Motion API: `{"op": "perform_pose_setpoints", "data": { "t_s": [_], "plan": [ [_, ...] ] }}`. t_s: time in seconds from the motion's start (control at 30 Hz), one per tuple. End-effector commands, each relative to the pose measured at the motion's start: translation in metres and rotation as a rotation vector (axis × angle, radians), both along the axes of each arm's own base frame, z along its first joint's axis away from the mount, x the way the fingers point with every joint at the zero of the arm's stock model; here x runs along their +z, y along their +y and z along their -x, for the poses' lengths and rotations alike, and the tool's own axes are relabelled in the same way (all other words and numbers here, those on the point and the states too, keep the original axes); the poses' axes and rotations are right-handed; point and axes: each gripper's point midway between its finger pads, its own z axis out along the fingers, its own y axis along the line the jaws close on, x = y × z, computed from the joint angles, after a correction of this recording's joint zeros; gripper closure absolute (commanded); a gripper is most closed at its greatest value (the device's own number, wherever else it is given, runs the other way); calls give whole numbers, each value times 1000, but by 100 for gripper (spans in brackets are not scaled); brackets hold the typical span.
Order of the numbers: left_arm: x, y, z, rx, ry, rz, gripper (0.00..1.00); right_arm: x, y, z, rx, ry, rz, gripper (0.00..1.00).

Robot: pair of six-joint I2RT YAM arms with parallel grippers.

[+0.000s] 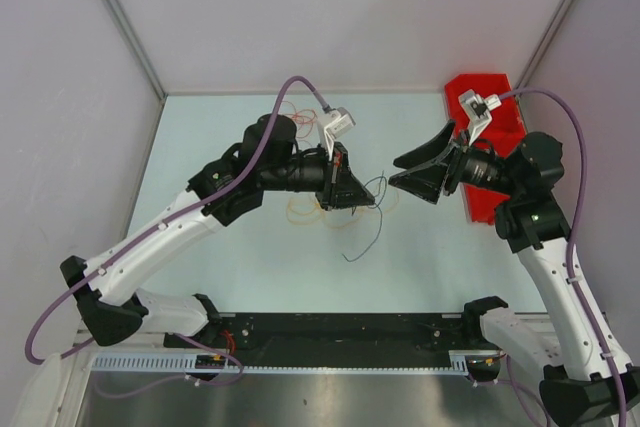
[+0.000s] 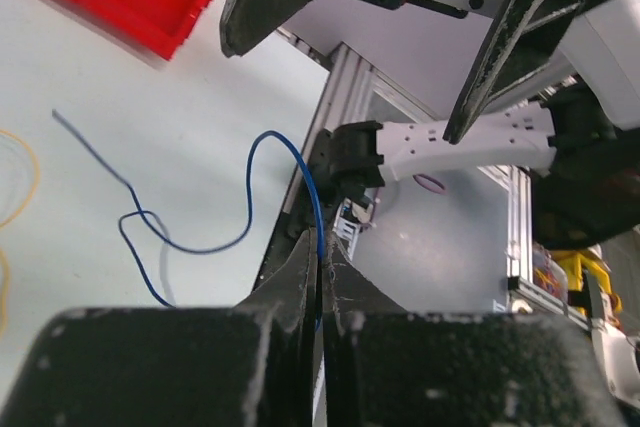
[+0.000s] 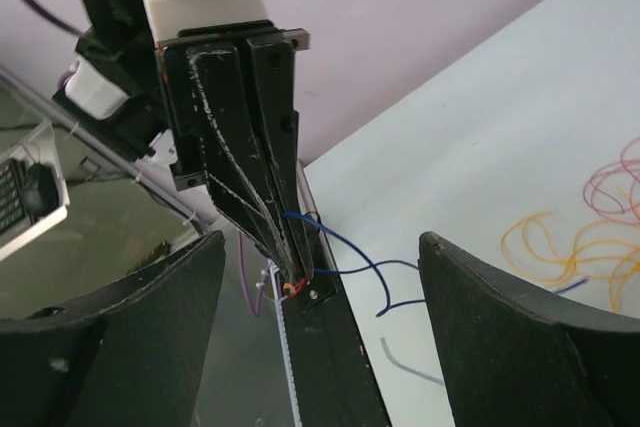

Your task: Untangle the cables

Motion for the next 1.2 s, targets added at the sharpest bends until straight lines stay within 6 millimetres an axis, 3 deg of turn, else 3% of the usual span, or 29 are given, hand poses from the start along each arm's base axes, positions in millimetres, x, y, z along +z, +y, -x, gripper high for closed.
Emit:
{"op": "perform_pose_setpoints", "data": {
  "t_s": [0.0, 0.2, 0.47, 0.63, 0.67, 0.7, 0.73, 0.77, 0.8, 0.83, 0.87, 0.9, 1.03, 1.1, 1.17],
  "plan": [
    [25, 3, 24, -128, -17, 62, 100, 13, 6, 27, 157, -128, 1, 20],
    [30, 0, 34, -188, 3, 93, 100, 3, 13, 41, 237, -117, 27, 30],
    [31, -2, 38, -212, 19, 105, 100, -5, 23, 43, 242, -109, 40, 48],
    [33, -1, 38, -208, 17, 112, 100, -5, 26, 41, 237, -94, 37, 81],
    [33, -1, 37, -202, 17, 111, 99, -5, 26, 40, 230, -91, 37, 100],
    [32, -1, 36, -198, 16, 108, 99, -5, 26, 39, 224, -88, 36, 100],
    [30, -1, 35, -190, 19, 101, 93, -5, 26, 38, 216, -87, 35, 100],
    [25, 0, 34, -181, 23, 82, 80, -4, 27, 35, 200, -86, 30, 100],
    [23, 2, 27, -137, 13, 67, 59, -2, 26, 32, 183, -83, 26, 100],
    [19, 4, 22, -99, 12, 47, 24, 0, 25, 28, 160, -85, 24, 100],
    [13, 8, 17, -61, -2, 20, 9, 0, 24, 18, 116, -72, 26, 100],
    [0, 18, 1, 53, -5, -46, 1, 0, 21, 9, 79, -73, 33, 100],
    [-39, 68, -23, 320, -30, -209, 0, 12, 0, -42, -160, -54, 58, 100],
    [-57, 89, -28, 401, -18, -263, 0, 11, -8, -61, -219, -24, 66, 100],
    [-78, 117, -28, 490, -10, -318, 0, 23, -23, -80, -302, -30, 55, 100]
  ]
}}
